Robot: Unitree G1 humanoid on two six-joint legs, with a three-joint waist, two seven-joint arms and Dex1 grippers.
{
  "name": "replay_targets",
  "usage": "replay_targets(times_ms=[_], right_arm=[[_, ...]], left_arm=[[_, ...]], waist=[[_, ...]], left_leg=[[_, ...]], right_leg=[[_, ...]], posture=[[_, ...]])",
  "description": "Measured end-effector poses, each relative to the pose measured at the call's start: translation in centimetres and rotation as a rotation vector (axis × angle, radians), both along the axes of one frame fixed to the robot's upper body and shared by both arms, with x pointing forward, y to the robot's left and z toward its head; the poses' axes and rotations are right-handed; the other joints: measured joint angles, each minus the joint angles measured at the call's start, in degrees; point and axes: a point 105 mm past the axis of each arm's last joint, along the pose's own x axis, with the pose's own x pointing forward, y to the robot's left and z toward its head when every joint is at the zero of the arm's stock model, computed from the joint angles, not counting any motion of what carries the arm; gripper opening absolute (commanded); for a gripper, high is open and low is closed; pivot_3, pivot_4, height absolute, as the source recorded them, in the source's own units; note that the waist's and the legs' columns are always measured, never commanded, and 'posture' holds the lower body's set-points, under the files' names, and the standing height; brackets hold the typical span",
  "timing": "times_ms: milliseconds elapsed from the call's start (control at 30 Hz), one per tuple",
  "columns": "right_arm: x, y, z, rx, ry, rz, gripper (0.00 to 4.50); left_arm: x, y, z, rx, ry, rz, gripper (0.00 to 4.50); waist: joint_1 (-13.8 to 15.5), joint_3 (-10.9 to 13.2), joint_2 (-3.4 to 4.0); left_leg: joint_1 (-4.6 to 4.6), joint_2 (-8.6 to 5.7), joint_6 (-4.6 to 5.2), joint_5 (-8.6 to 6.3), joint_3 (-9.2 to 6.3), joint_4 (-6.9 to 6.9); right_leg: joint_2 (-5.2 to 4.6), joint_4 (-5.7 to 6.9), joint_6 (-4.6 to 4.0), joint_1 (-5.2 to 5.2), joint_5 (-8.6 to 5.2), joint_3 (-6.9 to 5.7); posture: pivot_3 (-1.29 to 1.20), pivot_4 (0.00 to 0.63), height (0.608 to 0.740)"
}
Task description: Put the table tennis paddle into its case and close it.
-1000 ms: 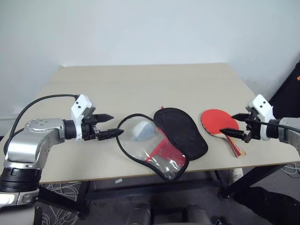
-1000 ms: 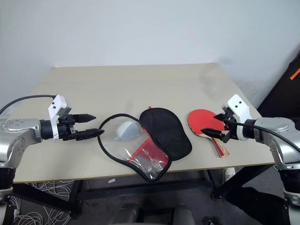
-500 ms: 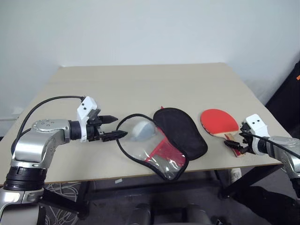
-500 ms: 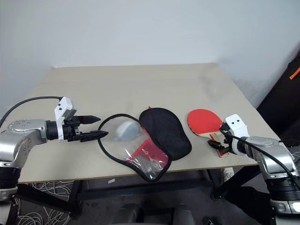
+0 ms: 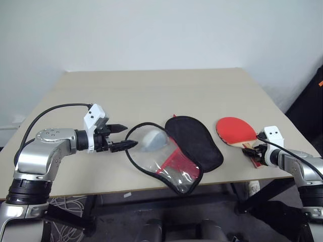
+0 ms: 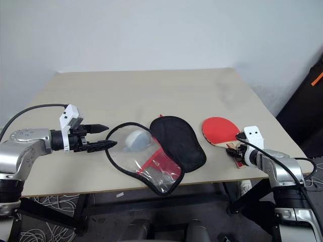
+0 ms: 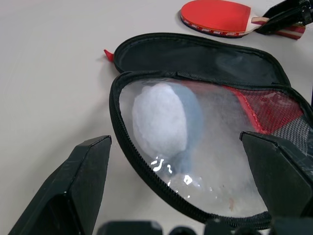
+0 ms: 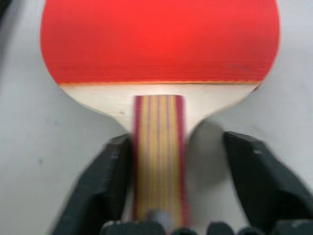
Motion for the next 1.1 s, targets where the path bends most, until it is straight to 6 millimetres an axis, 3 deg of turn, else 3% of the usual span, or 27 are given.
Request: replay_targets(times_ms=[67,200,300,433,533,633,733,833,1100], right_arm=[[0.1,0.1,0.1,0.005,0.002,-0.006,1.17],[0.4,0.3,0.3,0.026,-0.016,-0.028,1.16],[1.6,1.6,1.8,0.075,-0.079,-0.024,1.16],[3.1,5.4,6.1,0.152,-0.223,0.063,1.16],[2.9,9.0,7.4,0.192,-0.256,0.132,1.16],[1.7,13.2,6.1,0.221,-0.198,0.223,1.16],[0.5,15.6,4.1,0.248,-0.122,0.251,1.16],[0.0,16.4,2.9,0.247,-0.081,0.235,1.16],[-0.1,16.7,2.0,0.217,-0.068,0.216,1.16]], left_arm=[[0.0,0.0,-0.1,0.000,0.002,0.002,4.50],[0.0,0.1,-0.1,0.001,-0.002,0.005,4.50],[0.0,0.0,0.0,0.001,-0.005,0.005,4.50],[0.1,0.0,0.0,0.001,-0.010,0.008,4.50],[0.1,0.1,0.0,0.001,-0.011,0.010,4.50],[0.1,0.1,-0.1,0.001,-0.010,0.011,4.50],[0.0,0.1,-0.3,0.001,-0.004,0.014,4.50],[0.0,0.2,-0.4,0.001,-0.001,0.019,4.50],[0.0,0.2,-0.4,0.001,-0.001,0.022,4.50]], waist=[[-0.02,0.00,0.01],[-0.04,0.01,0.03],[-0.34,0.05,0.11],[-1.18,0.06,0.15],[-1.19,0.03,0.11],[-1.15,0.03,0.12],[-1.02,0.03,0.11],[-1.09,0.03,0.12],[-1.20,0.04,0.12]], left_leg=[[0.00,0.00,0.00,0.00,0.00,0.00],[0.00,0.01,0.00,0.00,0.00,-0.02],[-0.01,0.01,0.00,0.00,0.01,-0.04],[0.00,0.03,0.00,0.00,-0.04,-0.15],[0.00,0.03,0.00,0.00,-0.07,-0.17],[0.00,0.01,0.00,0.00,-0.07,-0.17],[-0.02,-0.05,0.00,0.01,-0.13,-0.12],[-0.02,-0.04,0.00,0.01,-0.11,-0.12],[0.00,-0.01,-0.01,0.01,-0.10,-0.19]], right_leg=[[0.00,0.00,0.00,-0.01,0.00,0.00],[0.01,0.00,0.00,-0.04,0.00,0.01],[0.02,0.02,0.00,-0.09,0.00,0.03],[0.04,0.03,0.00,-0.11,0.00,0.02],[0.04,0.03,-0.01,-0.11,0.00,0.02],[0.03,0.03,-0.01,-0.11,0.00,0.02],[0.00,0.03,-0.01,-0.08,0.00,0.01],[0.01,0.04,-0.01,-0.11,0.01,0.01],[0.03,0.04,-0.01,-0.15,0.00,0.01]], posture=[[0.00,0.000,0.698],[0.00,0.000,0.698],[0.00,0.000,0.698],[0.00,0.000,0.698],[0.00,0.000,0.698],[0.00,0.000,0.698],[0.00,0.000,0.698],[0.00,0.000,0.698],[0.00,0.000,0.698]])
